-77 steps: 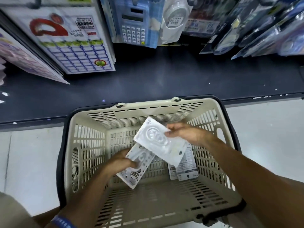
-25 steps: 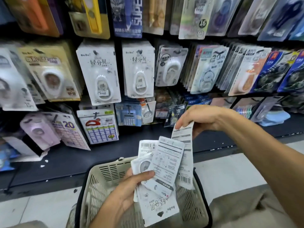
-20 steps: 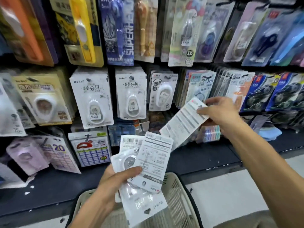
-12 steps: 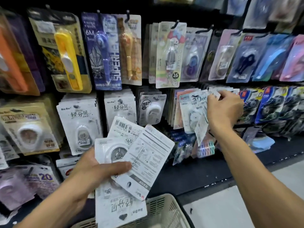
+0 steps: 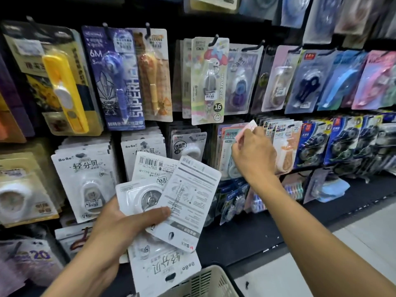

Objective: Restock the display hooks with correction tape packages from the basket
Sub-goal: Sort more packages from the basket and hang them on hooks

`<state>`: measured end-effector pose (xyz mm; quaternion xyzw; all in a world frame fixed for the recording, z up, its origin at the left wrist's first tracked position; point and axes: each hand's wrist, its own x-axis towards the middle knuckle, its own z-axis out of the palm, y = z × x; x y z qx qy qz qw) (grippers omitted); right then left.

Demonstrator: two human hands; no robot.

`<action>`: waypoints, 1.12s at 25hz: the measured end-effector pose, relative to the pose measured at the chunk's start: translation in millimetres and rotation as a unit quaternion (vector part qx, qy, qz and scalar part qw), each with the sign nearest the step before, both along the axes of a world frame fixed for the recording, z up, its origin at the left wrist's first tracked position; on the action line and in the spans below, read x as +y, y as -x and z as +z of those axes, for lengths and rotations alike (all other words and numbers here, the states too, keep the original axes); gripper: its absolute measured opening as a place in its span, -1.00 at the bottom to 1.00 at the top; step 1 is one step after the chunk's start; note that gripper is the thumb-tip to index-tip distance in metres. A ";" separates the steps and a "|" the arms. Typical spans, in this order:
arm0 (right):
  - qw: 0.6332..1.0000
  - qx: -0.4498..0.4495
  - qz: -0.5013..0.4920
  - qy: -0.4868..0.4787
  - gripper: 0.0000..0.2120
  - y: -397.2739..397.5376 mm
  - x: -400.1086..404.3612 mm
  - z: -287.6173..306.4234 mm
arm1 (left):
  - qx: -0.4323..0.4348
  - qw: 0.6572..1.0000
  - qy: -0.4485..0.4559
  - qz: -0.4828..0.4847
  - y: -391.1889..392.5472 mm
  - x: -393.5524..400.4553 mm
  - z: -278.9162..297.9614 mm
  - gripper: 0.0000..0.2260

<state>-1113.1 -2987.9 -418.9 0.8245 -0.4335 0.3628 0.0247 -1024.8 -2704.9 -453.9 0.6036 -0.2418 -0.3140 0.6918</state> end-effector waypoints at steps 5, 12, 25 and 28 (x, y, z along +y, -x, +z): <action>0.990 -0.001 0.052 -0.134 -0.57 4.5 -9.0 0.8 | 0.019 0.999 0.032 -0.005 6.8 -9.0 -1.9 -0.49; 0.801 -0.243 0.316 -0.446 -0.44 12.0 38.8 1.7 | 0.002 0.997 0.048 0.061 3.4 -12.0 -4.7 -0.49; 0.785 -0.287 0.514 -0.194 -0.68 40.2 68.9 15.3 | 0.211 0.975 0.059 0.033 -5.7 -4.4 -5.0 -0.54; 0.833 -0.072 0.548 -0.013 -0.72 30.3 92.1 -8.3 | 0.209 0.975 0.072 0.037 -5.0 -4.6 -2.1 -0.51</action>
